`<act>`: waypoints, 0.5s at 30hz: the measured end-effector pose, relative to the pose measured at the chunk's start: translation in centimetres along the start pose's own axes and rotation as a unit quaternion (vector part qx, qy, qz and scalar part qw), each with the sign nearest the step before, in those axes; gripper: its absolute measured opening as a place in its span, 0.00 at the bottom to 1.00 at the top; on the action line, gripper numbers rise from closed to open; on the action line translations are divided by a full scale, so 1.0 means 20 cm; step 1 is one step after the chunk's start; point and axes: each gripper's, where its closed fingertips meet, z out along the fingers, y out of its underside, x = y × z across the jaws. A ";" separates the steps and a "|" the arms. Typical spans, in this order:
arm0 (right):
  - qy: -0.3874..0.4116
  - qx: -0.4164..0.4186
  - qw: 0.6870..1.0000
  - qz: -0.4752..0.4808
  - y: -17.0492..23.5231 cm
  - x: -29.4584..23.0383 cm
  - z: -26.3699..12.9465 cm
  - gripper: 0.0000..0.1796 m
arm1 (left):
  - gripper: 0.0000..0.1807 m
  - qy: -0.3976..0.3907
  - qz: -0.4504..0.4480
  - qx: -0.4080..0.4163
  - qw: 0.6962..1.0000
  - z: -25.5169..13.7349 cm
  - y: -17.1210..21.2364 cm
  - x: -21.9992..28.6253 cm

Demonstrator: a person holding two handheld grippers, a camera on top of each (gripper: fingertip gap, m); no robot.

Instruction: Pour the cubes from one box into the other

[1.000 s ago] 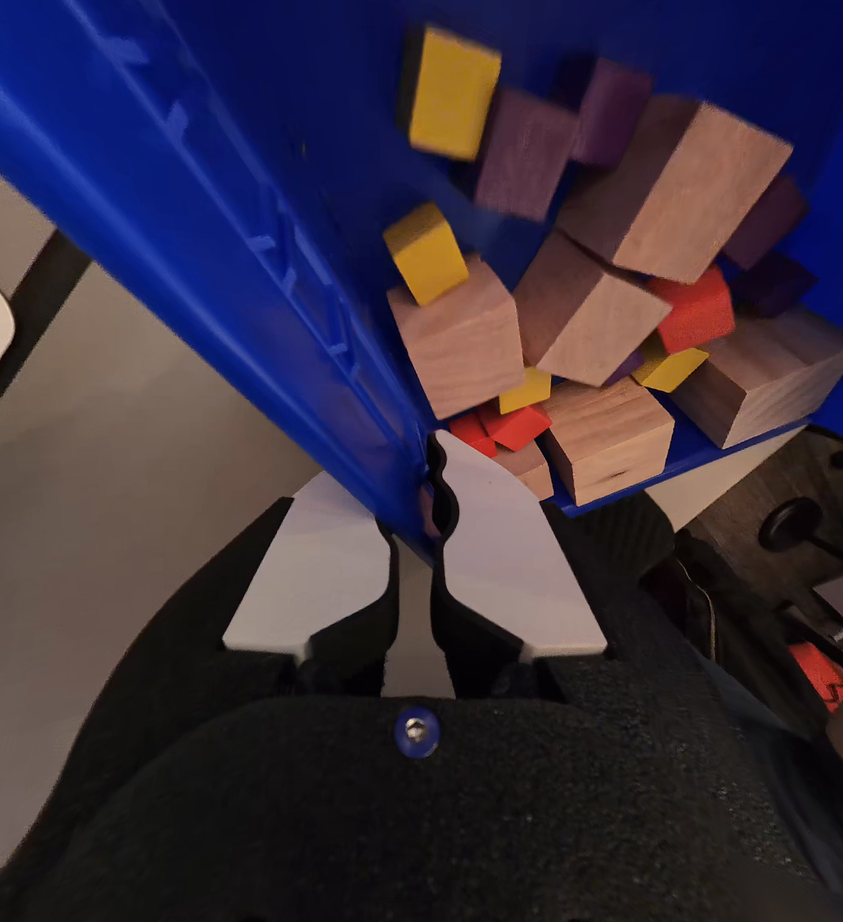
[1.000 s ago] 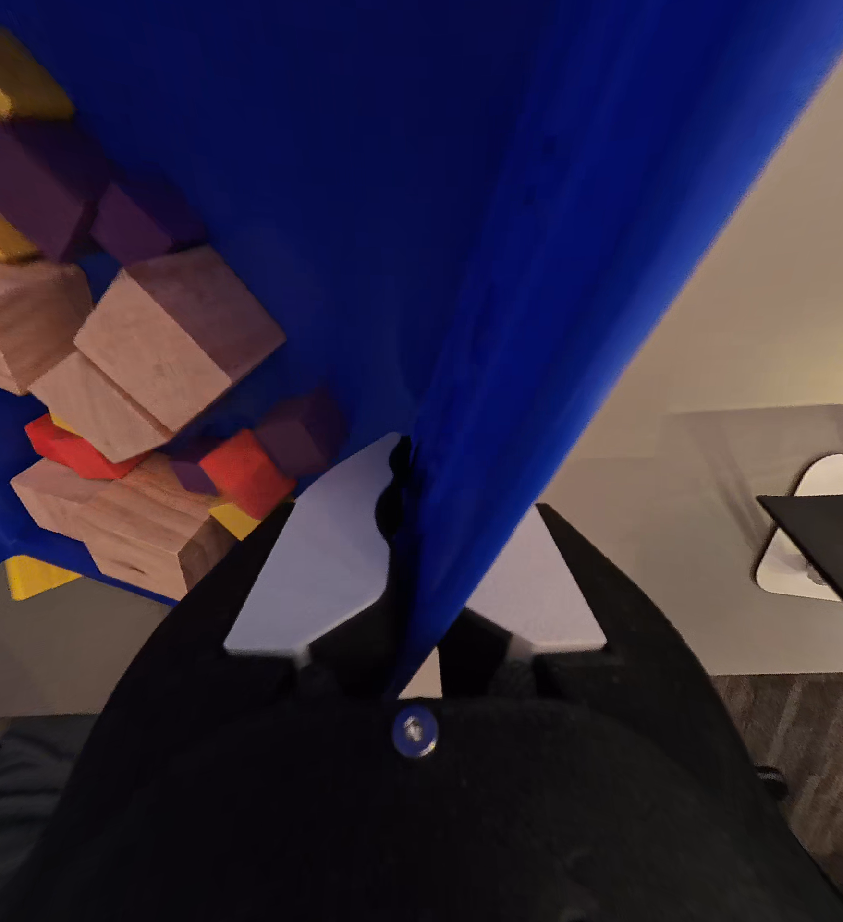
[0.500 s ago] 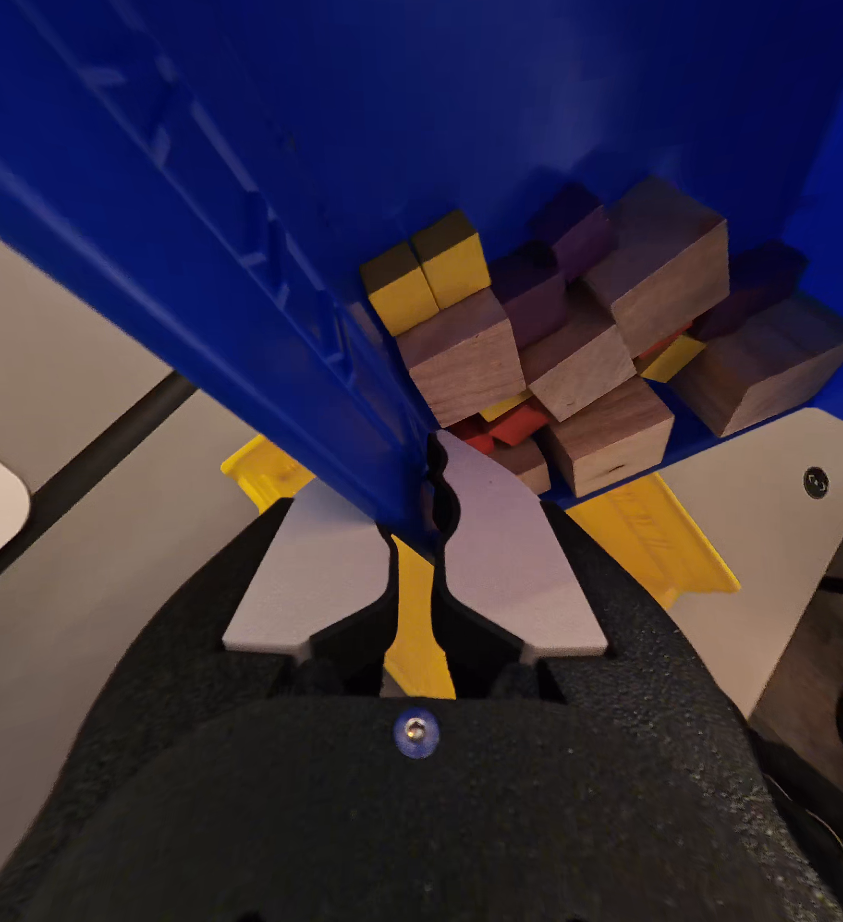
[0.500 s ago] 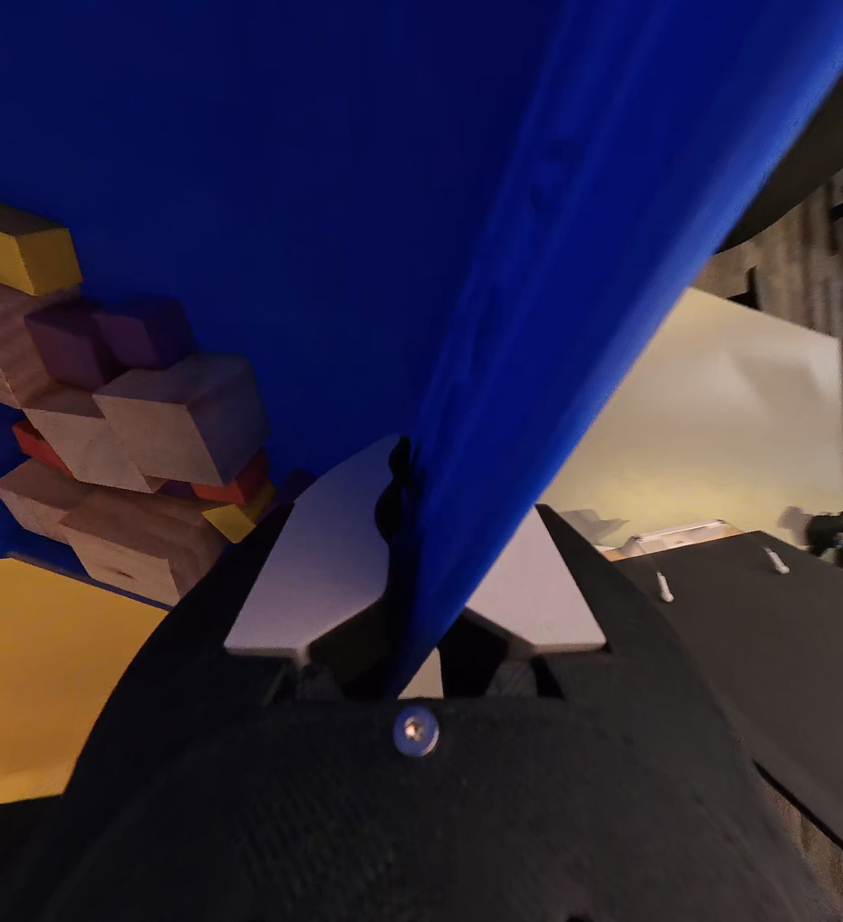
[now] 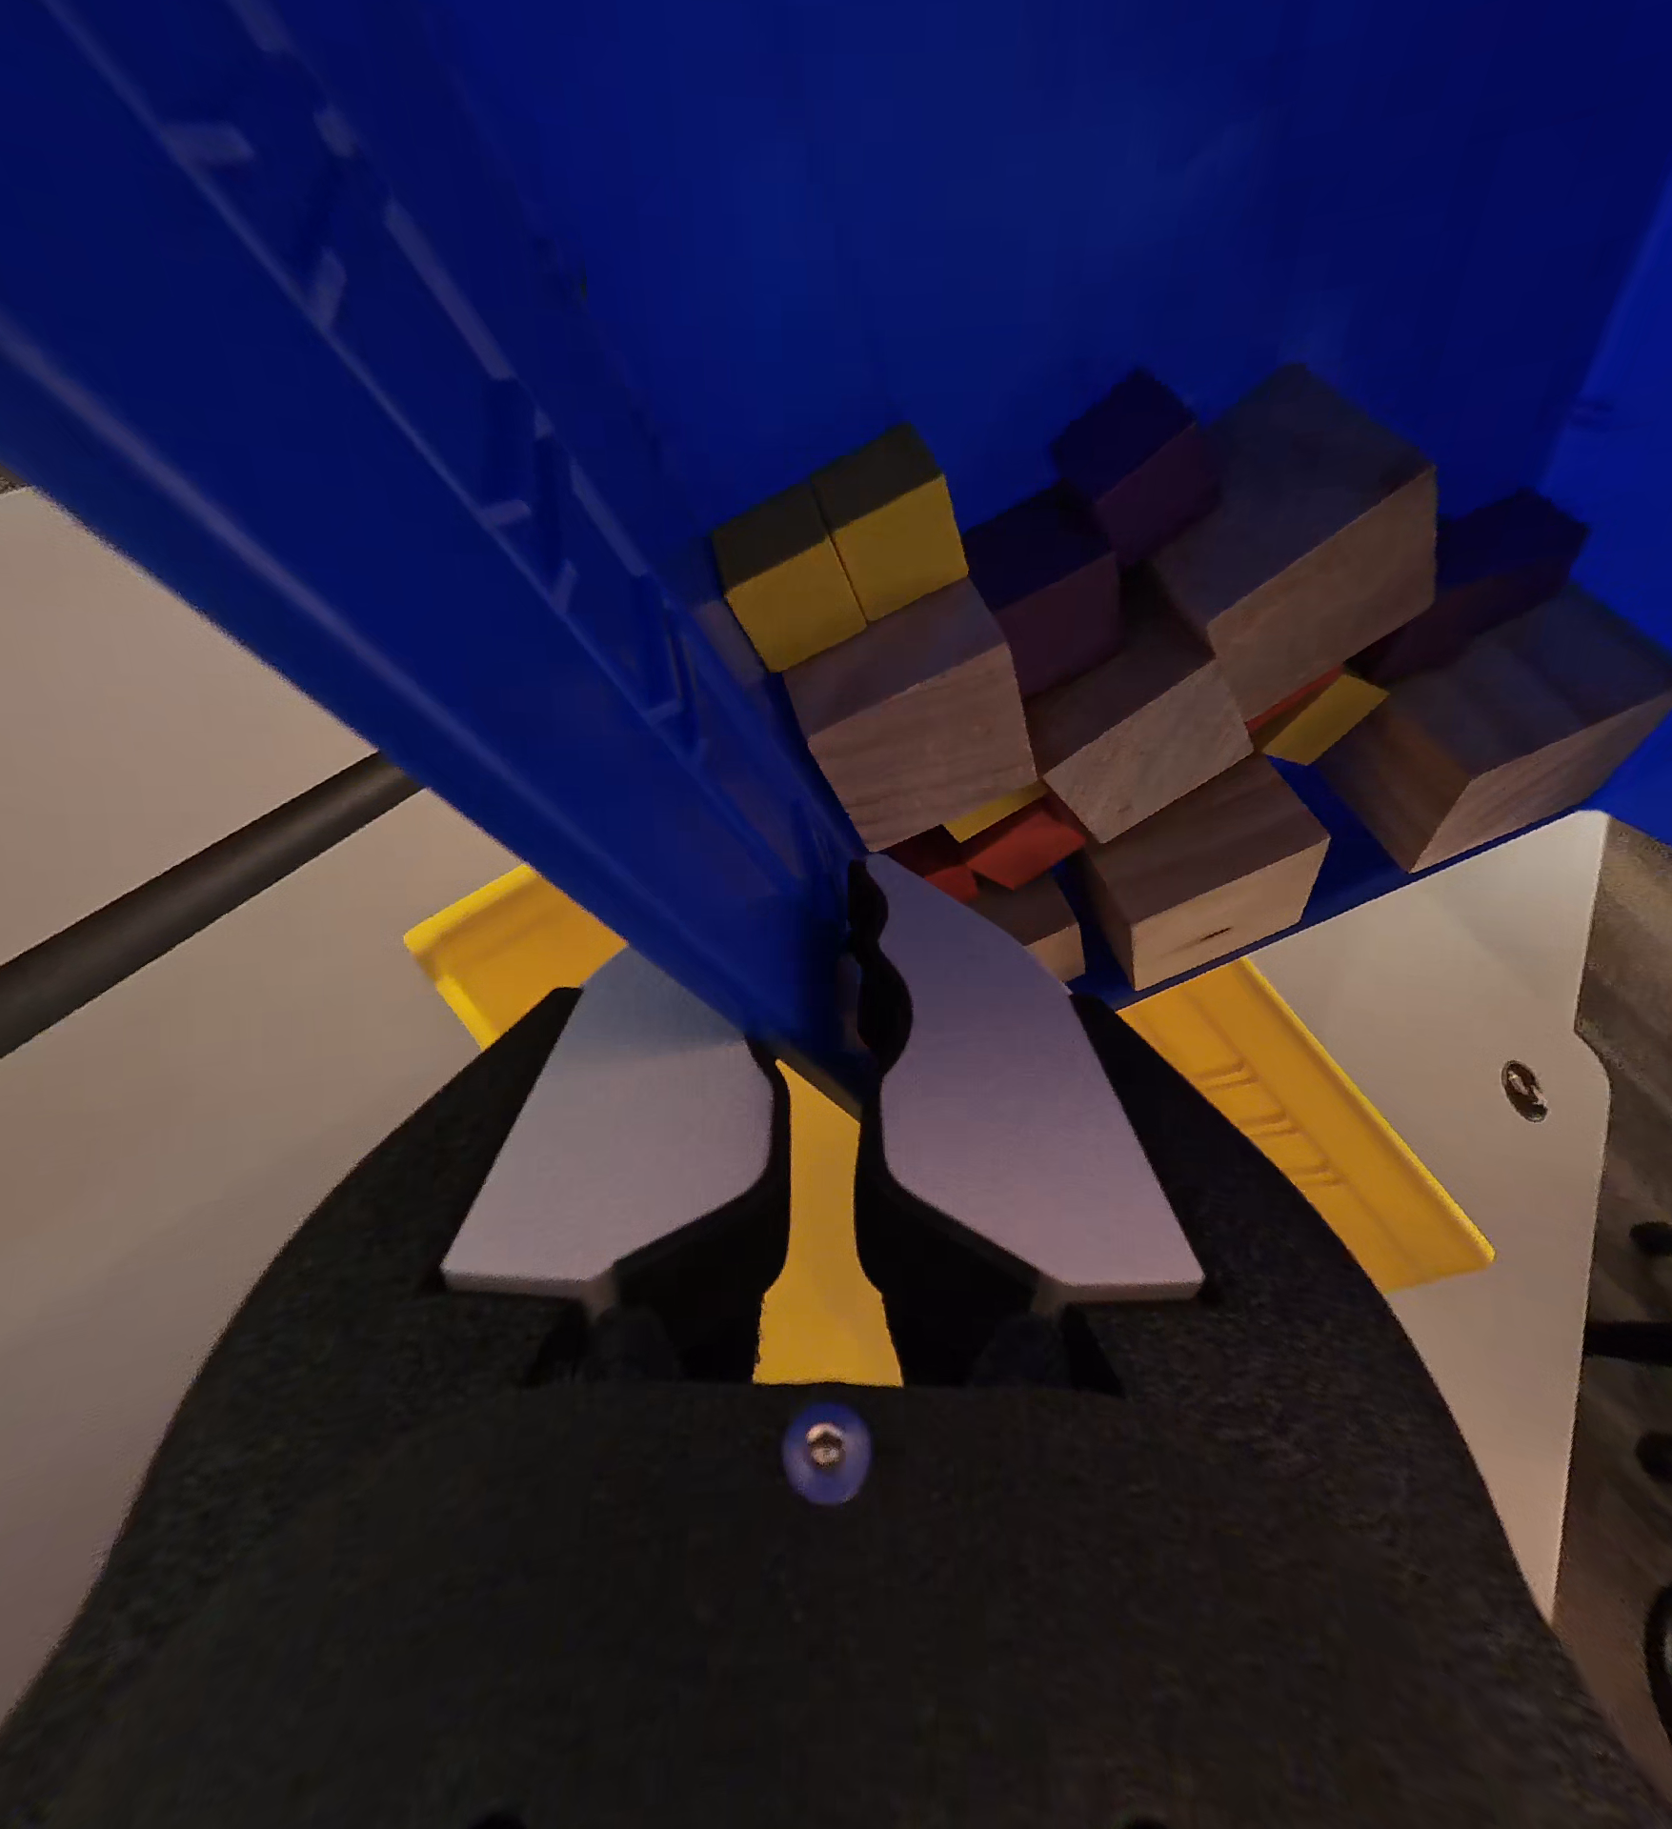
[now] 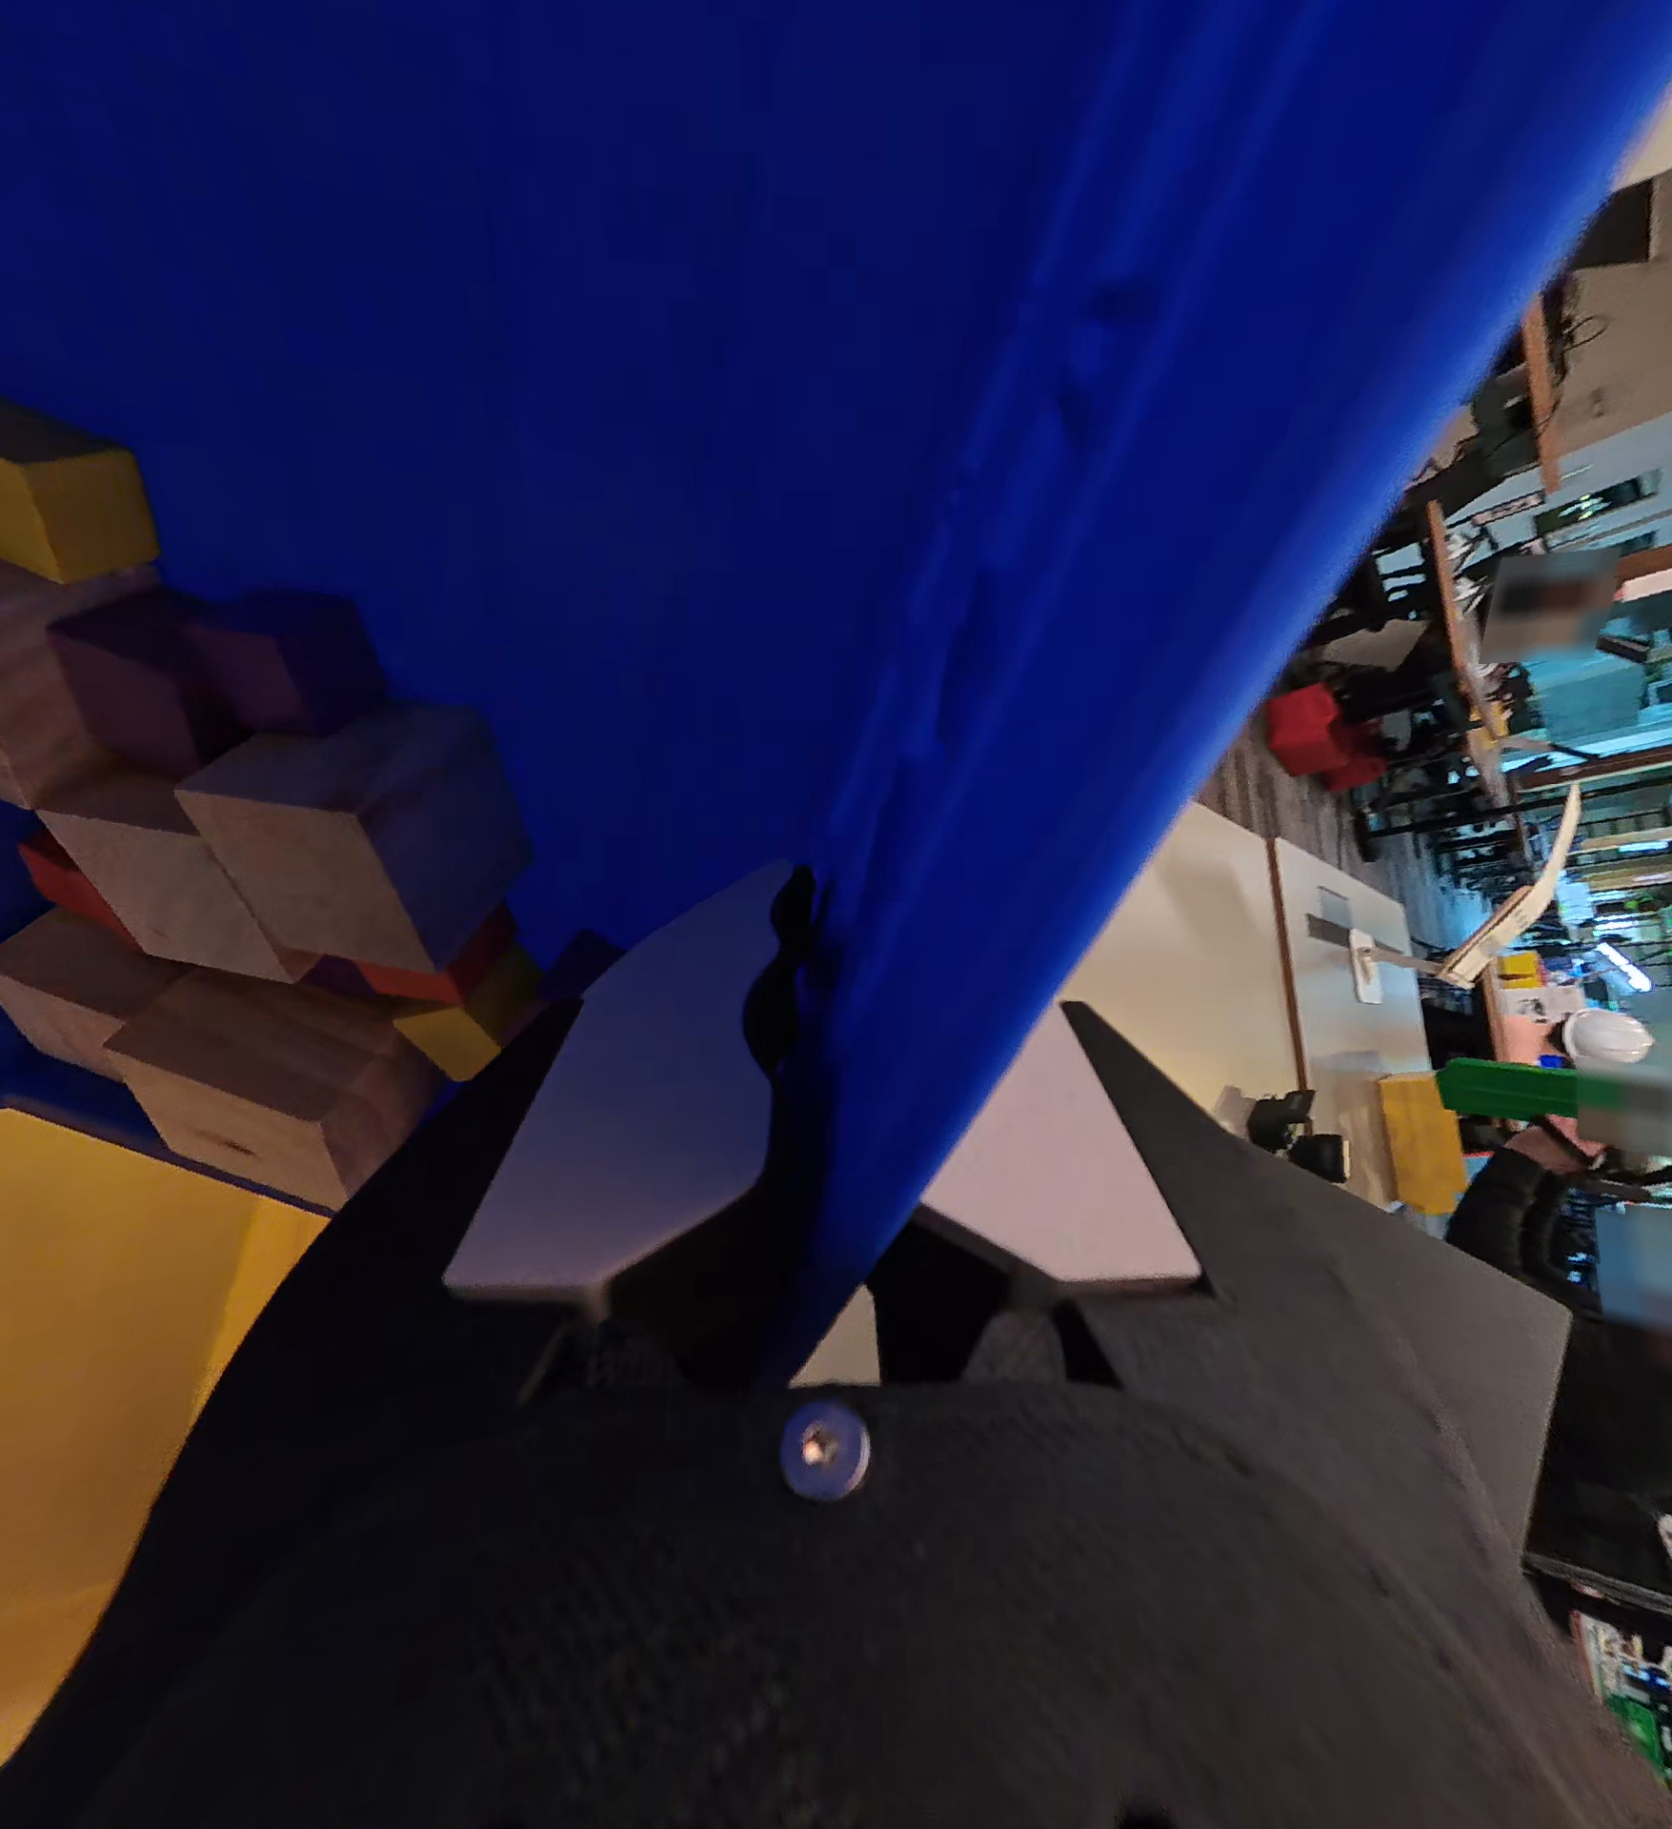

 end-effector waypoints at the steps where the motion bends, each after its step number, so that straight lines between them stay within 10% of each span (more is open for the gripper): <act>1: 0.007 0.002 1.000 -0.005 -0.01 0.00 -0.01 0.06 | 0.04 0.004 -0.001 0.007 1.000 0.00 0.00 0.00; 15: 0.053 0.013 0.997 -0.051 -0.11 -0.11 -0.11 0.08 | 0.04 0.032 -0.028 0.044 0.998 -0.05 0.07 -0.09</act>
